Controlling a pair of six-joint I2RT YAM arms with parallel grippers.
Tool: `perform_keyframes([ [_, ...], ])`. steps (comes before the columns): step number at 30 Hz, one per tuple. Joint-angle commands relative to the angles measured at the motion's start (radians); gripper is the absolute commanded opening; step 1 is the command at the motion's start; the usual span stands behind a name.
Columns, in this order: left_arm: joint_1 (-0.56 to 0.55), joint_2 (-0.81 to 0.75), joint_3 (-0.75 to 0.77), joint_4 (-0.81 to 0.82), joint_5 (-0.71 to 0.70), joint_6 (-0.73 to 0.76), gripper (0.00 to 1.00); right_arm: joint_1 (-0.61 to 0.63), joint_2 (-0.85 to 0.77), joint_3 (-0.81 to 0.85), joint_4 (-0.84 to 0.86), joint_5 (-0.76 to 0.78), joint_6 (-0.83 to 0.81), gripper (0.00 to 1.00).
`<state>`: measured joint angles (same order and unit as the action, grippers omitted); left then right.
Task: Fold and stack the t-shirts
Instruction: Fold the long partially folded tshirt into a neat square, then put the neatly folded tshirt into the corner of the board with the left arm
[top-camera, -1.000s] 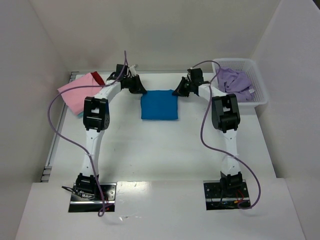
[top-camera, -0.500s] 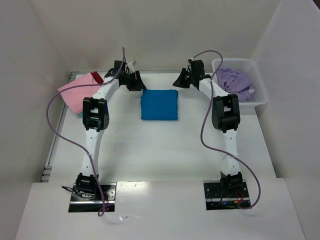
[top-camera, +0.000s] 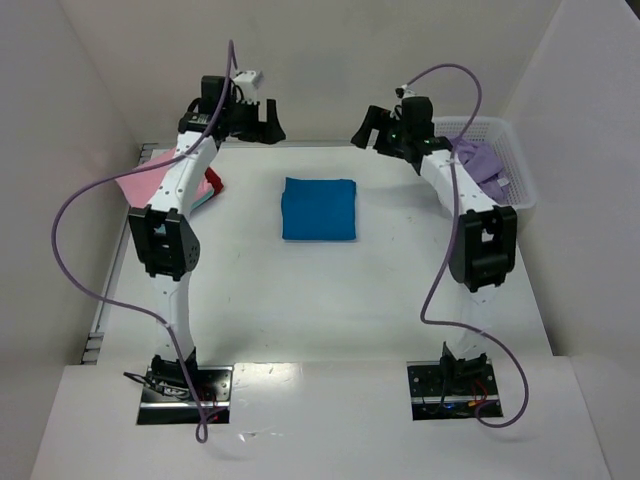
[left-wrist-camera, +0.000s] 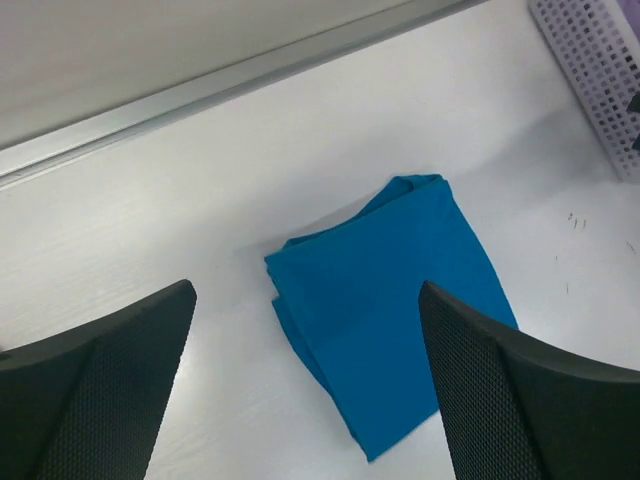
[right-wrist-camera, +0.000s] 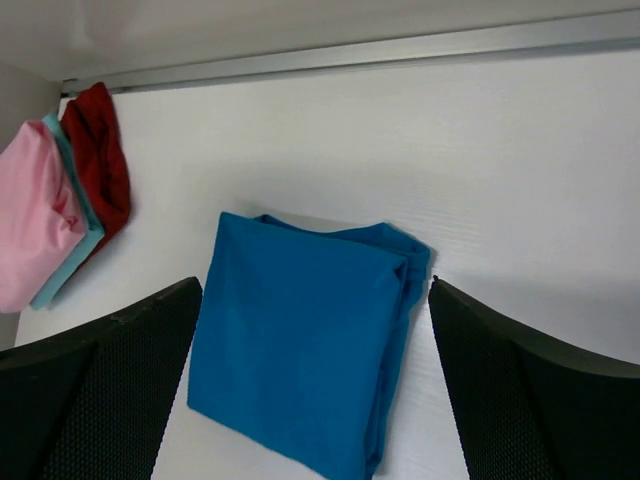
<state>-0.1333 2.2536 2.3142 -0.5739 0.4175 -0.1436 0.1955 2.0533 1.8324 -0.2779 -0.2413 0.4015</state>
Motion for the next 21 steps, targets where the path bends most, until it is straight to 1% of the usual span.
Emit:
perform_keyframes([
  [1, -0.019, -0.139, -0.099, 0.003, -0.106, 0.070, 1.00, -0.014, -0.133, -0.091, 0.031, 0.032, -0.056, 1.00],
  [2, -0.019, -0.176, -0.210, 0.023, -0.132, 0.061, 1.00, -0.014, -0.178, -0.116, 0.031, 0.033, -0.056, 1.00],
  [3, -0.029, -0.215, -0.279, 0.085, -0.158, 0.061, 1.00, -0.014, -0.203, -0.140, 0.045, 0.042, -0.056, 1.00],
  [4, -0.029, -0.303, -0.352, 0.121, -0.221, 0.049, 1.00, -0.014, -0.228, -0.198, 0.054, 0.042, -0.044, 1.00],
  [6, -0.052, -0.388, -0.479, 0.210, -0.296, 0.039, 1.00, -0.014, -0.301, -0.252, 0.077, 0.054, -0.044, 1.00],
  [7, -0.052, -0.458, -0.580, 0.230, -0.316, 0.039, 1.00, -0.014, -0.321, -0.303, 0.077, 0.078, -0.023, 1.00],
  [8, -0.052, -0.483, -0.614, 0.241, -0.344, 0.039, 1.00, -0.014, -0.337, -0.320, 0.077, 0.079, -0.023, 1.00],
  [10, -0.052, -0.511, -0.648, 0.217, -0.344, 0.012, 1.00, -0.024, -0.348, -0.320, 0.024, 0.079, 0.003, 1.00],
  [12, -0.052, -0.511, -0.664, 0.169, -0.301, -0.010, 1.00, -0.036, -0.348, -0.311, -0.054, 0.050, 0.003, 1.00],
  [14, -0.052, -0.511, -0.688, 0.155, -0.251, -0.023, 1.00, -0.036, -0.363, -0.327, -0.073, 0.050, 0.013, 1.00],
  [15, -0.052, -0.523, -0.725, 0.155, -0.205, -0.034, 1.00, -0.036, -0.396, -0.349, -0.073, 0.050, 0.013, 1.00],
  [18, -0.052, -0.569, -0.792, 0.190, -0.186, -0.080, 1.00, -0.036, -0.470, -0.468, -0.035, 0.085, 0.023, 1.00],
  [19, -0.052, -0.595, -0.832, 0.190, -0.186, -0.094, 1.00, -0.036, -0.522, -0.532, -0.021, 0.085, 0.039, 1.00],
  [21, -0.052, -0.618, -0.869, 0.215, -0.197, -0.105, 1.00, -0.036, -0.562, -0.582, 0.000, 0.096, 0.039, 1.00],
])
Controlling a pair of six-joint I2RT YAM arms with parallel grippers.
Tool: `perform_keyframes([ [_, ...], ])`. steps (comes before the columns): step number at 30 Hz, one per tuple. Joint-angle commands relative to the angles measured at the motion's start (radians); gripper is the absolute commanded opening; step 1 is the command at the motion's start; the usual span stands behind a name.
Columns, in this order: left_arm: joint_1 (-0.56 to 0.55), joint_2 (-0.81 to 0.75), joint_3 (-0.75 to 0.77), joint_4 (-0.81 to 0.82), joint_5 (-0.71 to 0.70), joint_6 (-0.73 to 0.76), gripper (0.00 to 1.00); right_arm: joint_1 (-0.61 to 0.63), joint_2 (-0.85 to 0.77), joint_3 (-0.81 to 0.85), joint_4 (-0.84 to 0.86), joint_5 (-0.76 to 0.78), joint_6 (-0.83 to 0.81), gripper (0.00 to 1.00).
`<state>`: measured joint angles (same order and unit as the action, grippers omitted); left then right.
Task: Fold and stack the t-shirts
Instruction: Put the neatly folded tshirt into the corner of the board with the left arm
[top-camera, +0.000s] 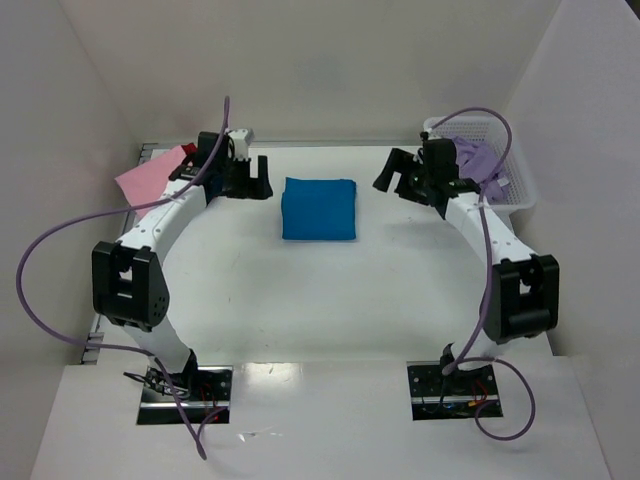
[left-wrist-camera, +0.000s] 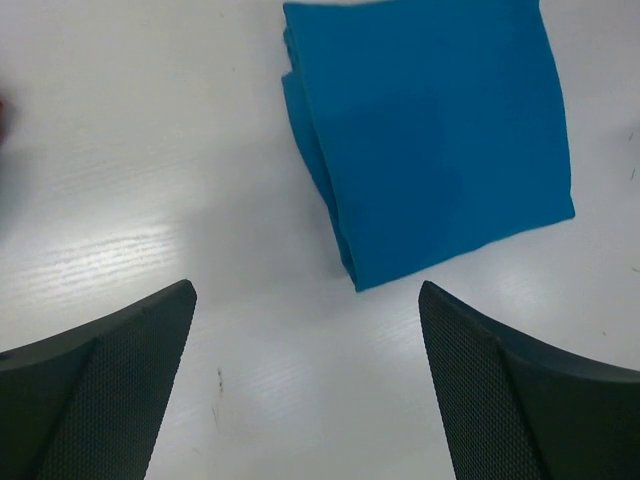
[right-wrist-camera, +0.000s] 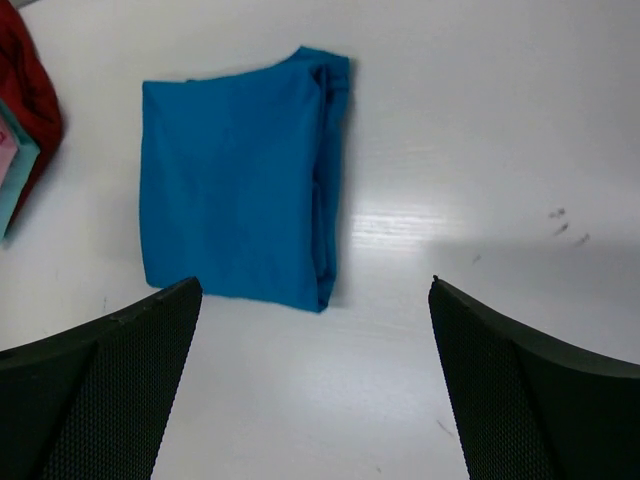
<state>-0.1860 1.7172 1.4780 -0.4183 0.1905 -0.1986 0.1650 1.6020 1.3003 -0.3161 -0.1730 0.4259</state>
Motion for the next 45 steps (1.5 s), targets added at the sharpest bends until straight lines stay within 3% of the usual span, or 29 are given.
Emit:
perform_keyframes([
  [1, 0.000, -0.094, -0.044, 0.059, 0.011, -0.064, 1.00, -0.005, -0.138, -0.079, 0.038, 0.036, 0.014, 1.00],
  [16, 0.019, -0.139, -0.157, 0.058, 0.023, -0.064, 1.00, -0.015, -0.217, -0.190, 0.048, 0.075, 0.025, 1.00],
  [20, 0.059, -0.148, -0.191, 0.094, 0.110, -0.074, 1.00, -0.015, -0.208, -0.190, 0.070, 0.030, 0.025, 1.00],
  [29, 0.138, -0.013, -0.173, 0.166, 0.387, -0.137, 1.00, -0.015, -0.036, -0.068, 0.078, -0.088, 0.013, 1.00],
  [39, 0.138, 0.169, -0.096, 0.277, 0.434, -0.211, 1.00, -0.015, 0.159, 0.088, 0.063, -0.112, -0.007, 1.00],
  [45, 0.057, 0.261, -0.044, 0.314, 0.340, -0.275, 1.00, -0.015, 0.279, 0.161, 0.089, -0.145, -0.016, 1.00],
])
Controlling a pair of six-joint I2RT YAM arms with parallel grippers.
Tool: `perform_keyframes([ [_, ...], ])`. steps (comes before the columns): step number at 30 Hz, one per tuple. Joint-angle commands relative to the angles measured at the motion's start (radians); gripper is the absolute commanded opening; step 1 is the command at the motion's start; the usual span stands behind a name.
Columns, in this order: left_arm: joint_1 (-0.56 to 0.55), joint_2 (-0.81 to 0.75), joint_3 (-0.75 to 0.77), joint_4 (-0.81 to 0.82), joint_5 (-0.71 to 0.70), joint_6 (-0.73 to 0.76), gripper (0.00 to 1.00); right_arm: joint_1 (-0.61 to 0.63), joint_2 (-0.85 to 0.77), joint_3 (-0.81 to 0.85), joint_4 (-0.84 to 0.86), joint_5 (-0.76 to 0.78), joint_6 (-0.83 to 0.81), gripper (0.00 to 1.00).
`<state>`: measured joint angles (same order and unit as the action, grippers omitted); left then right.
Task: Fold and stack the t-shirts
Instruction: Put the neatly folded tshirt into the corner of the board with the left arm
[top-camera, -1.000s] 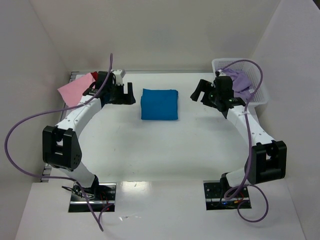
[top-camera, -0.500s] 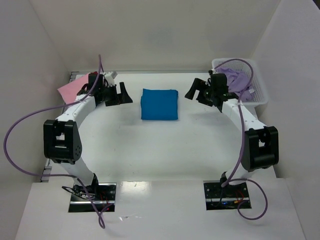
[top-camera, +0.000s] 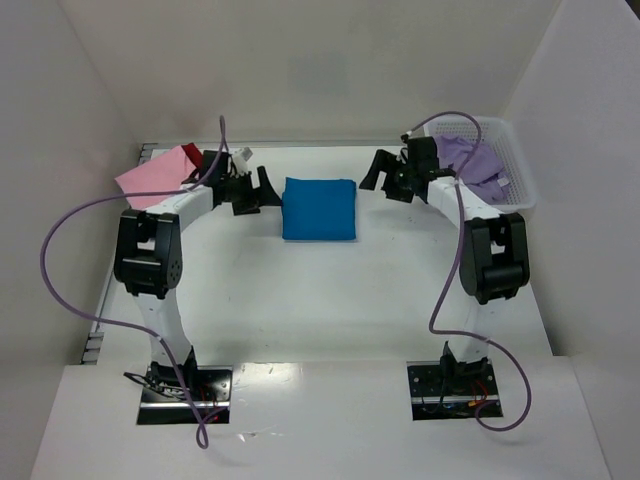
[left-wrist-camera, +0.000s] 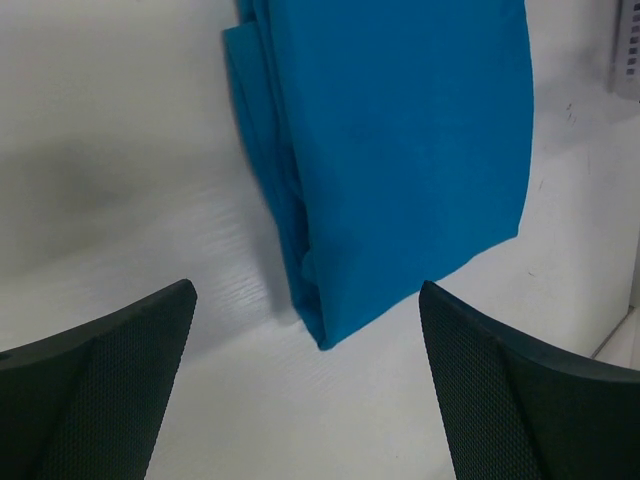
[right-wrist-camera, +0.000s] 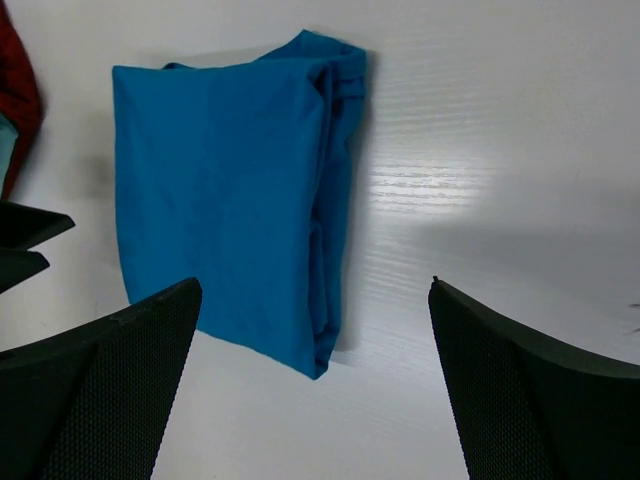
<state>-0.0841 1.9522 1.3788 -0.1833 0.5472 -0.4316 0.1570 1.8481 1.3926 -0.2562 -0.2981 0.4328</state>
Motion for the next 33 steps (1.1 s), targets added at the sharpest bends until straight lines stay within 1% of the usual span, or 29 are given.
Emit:
perform_keyframes([
  [1, -0.045, 0.039, 0.055, 0.079, -0.050, -0.042, 1.00, -0.007, 0.042, 0.069, 0.029, -0.019, -0.034, 1.00],
  [4, -0.057, 0.073, 0.071, 0.105, -0.059, -0.093, 1.00, -0.007, 0.053, 0.112, 0.005, -0.019, -0.043, 1.00],
  [6, -0.068, 0.073, 0.040, 0.143, -0.096, -0.105, 1.00, -0.007, 0.053, 0.121, -0.005, -0.010, -0.043, 1.00],
  [9, -0.078, 0.091, 0.040, 0.133, -0.159, -0.116, 1.00, -0.007, 0.053, 0.121, -0.005, -0.010, -0.023, 1.00],
  [13, -0.078, 0.149, 0.069, 0.101, -0.159, -0.116, 1.00, 0.022, 0.088, 0.149, -0.028, -0.001, 0.000, 1.00],
  [17, -0.078, 0.178, 0.060, 0.156, -0.159, -0.174, 1.00, 0.058, 0.097, 0.149, -0.028, 0.039, 0.024, 1.00],
  [18, -0.078, 0.206, 0.060, 0.156, -0.150, -0.189, 1.00, 0.068, 0.097, 0.158, -0.028, 0.048, 0.040, 1.00],
  [25, -0.049, 0.267, 0.039, 0.245, -0.029, -0.234, 1.00, 0.078, 0.106, 0.198, -0.060, 0.074, 0.072, 1.00],
  [29, -0.049, 0.277, 0.029, 0.280, 0.000, -0.246, 1.00, 0.078, 0.106, 0.209, -0.069, 0.074, 0.081, 1.00],
  [31, -0.049, 0.286, 0.029, 0.291, 0.000, -0.259, 1.00, 0.088, 0.131, 0.220, -0.060, 0.074, 0.081, 1.00],
  [33, -0.049, 0.286, 0.029, 0.300, 0.010, -0.271, 1.00, 0.099, 0.169, 0.264, -0.060, 0.065, 0.081, 1.00],
])
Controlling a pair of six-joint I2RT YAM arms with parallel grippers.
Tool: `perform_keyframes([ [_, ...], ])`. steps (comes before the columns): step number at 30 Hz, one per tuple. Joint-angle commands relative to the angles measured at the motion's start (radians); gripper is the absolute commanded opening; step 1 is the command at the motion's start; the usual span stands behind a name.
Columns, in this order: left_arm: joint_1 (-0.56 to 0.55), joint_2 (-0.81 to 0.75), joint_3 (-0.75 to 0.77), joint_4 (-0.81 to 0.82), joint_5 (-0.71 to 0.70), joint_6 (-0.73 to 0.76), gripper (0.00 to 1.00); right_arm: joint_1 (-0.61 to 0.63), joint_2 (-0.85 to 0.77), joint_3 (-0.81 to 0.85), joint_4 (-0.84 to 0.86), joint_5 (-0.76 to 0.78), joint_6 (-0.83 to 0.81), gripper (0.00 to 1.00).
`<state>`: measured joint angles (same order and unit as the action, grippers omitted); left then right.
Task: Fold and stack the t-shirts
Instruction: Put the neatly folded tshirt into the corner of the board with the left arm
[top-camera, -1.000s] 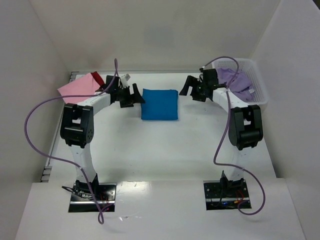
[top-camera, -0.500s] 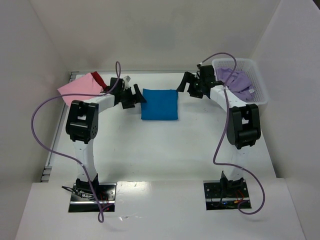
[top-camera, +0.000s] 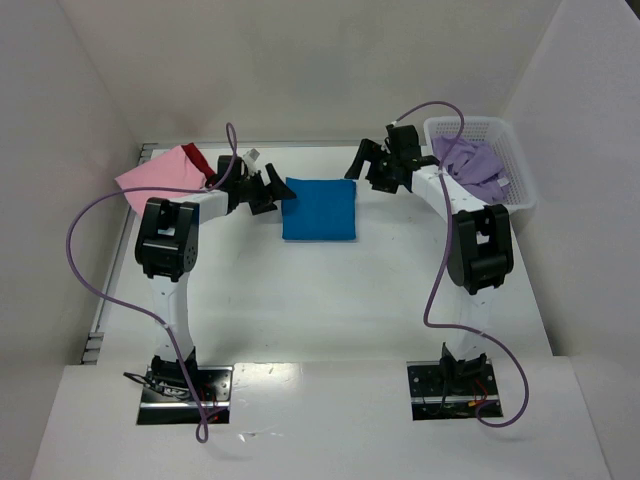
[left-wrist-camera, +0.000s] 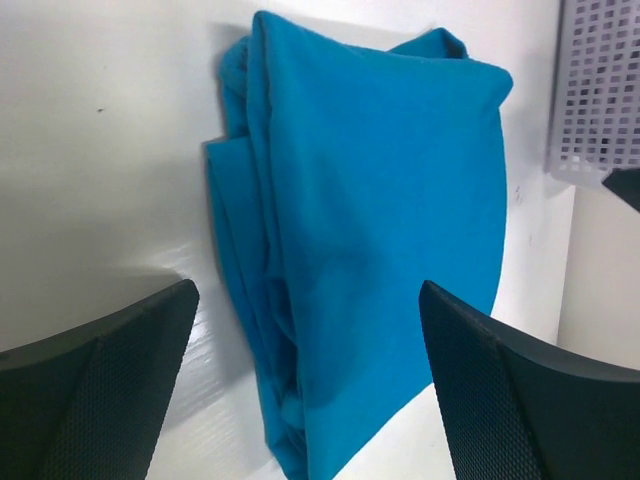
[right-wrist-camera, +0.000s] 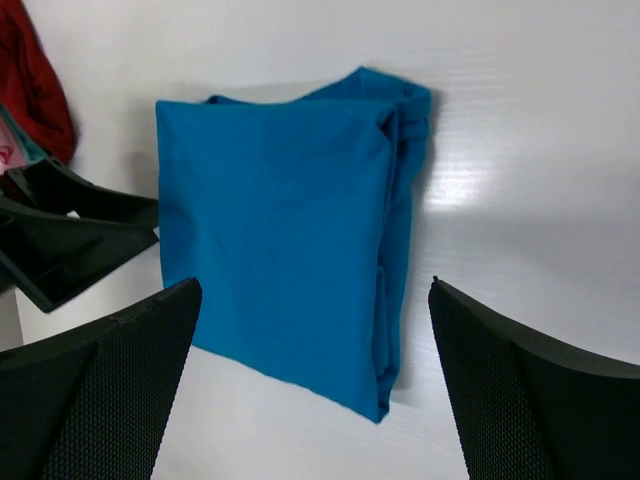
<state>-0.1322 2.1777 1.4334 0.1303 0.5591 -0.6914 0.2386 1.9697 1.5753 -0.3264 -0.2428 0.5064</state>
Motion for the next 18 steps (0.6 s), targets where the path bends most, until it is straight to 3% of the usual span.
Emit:
perform_keyframes([
  [1, -0.010, 0.071, -0.025, -0.014, -0.002, -0.011, 1.00, 0.028, 0.061, 0.095, 0.000, 0.010, 0.007, 1.00],
  [18, -0.089, 0.091, -0.047, -0.023, -0.031, -0.086, 1.00, 0.062, 0.202, 0.230, 0.006, -0.035, -0.037, 0.98],
])
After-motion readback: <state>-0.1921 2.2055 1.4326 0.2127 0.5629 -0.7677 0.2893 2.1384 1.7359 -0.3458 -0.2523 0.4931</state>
